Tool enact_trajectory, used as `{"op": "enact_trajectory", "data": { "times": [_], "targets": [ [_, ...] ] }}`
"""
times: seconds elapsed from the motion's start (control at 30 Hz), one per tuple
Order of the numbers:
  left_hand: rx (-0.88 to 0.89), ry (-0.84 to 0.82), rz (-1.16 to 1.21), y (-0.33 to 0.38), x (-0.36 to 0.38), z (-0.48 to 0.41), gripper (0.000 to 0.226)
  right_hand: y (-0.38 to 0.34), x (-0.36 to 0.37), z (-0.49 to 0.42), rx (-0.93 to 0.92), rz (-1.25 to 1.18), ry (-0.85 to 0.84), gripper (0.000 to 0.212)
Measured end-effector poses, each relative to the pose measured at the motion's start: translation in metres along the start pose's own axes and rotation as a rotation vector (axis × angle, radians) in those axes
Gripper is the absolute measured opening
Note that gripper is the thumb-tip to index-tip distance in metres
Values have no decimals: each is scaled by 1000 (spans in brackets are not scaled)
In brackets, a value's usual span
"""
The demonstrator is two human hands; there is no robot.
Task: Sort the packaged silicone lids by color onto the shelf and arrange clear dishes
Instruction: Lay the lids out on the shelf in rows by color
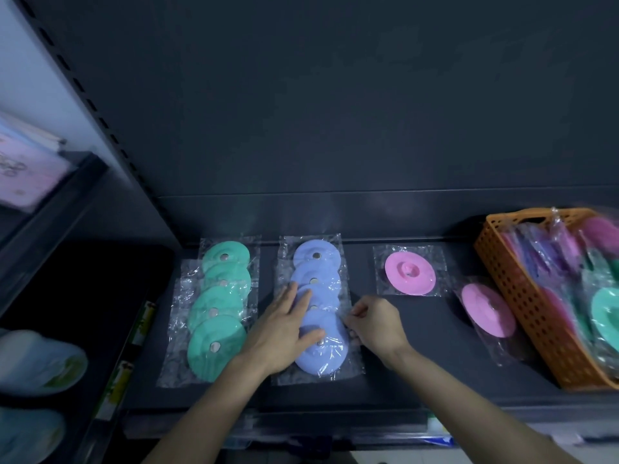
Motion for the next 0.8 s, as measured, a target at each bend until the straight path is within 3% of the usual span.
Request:
{"op": "enact_trajectory", "data": {
  "times": [0.2, 0.3, 0.47, 0.63, 0.8],
  "targets": [
    [25, 48, -113, 2, -7, -3, 96, -12, -25, 14, -118, 146, -2, 14],
    [80, 78, -16, 19, -21, -8, 83, -19, -55, 18, -222, 327, 103, 4],
    [237, 109, -20, 70, -33, -27, 65, -6, -98, 16, -286, 603, 292, 11],
    [361, 114, -114, 137, -31, -56, 55, 23, -134, 13, -163, 833, 433, 31],
    [378, -34, -149, 175, -9, -96, 67, 59, -156, 5, 44, 812, 320, 47]
  ]
}}
Point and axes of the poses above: each hand's wrist, its own z-axis away from the middle knuckle, its own x-axis out of the palm, y = z × x, the point moved 9 cm from there along -z, towards the middle knuckle, and after that the axes turned 5 degrees about -y, right-handed, at the moved point
